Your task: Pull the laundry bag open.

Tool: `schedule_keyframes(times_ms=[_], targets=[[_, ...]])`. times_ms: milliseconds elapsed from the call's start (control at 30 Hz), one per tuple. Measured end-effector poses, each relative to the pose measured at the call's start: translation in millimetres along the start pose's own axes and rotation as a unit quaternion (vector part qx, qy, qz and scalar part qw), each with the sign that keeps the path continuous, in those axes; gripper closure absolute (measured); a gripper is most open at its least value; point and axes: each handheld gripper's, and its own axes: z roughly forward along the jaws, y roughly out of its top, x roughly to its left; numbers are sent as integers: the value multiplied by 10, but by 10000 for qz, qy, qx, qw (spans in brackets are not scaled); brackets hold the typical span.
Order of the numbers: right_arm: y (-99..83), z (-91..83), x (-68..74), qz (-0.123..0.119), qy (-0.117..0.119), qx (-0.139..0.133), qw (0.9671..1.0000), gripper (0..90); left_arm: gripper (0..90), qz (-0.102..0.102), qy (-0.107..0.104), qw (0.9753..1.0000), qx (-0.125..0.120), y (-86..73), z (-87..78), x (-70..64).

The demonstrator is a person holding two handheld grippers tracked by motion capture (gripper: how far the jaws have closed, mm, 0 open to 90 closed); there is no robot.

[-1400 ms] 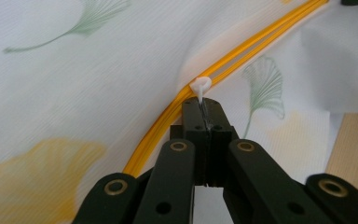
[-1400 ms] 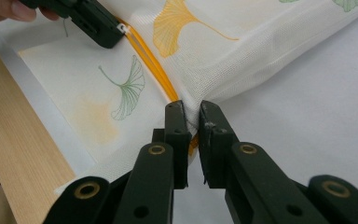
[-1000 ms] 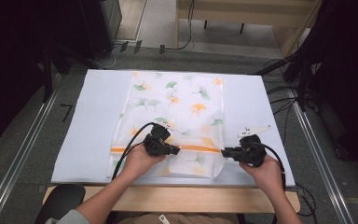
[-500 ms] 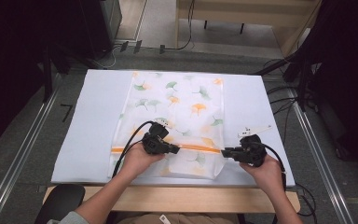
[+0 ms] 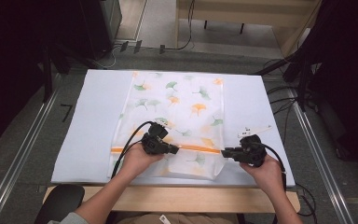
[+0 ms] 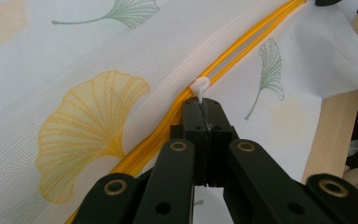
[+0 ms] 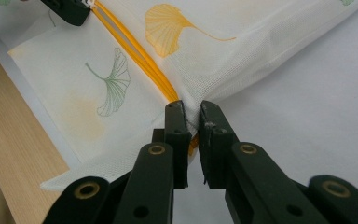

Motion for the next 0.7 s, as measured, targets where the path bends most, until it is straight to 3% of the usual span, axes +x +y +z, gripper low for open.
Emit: schedule_keyframes(times_ms=[467,700], targets=[[19,0,-28,-54,36,46,10000,848,900,-281,103,9995,-78,-102,-153,119],[37,14,-28,-54,73,69,9999,848,900,-262,101,9996,-69,-113,-171,126]])
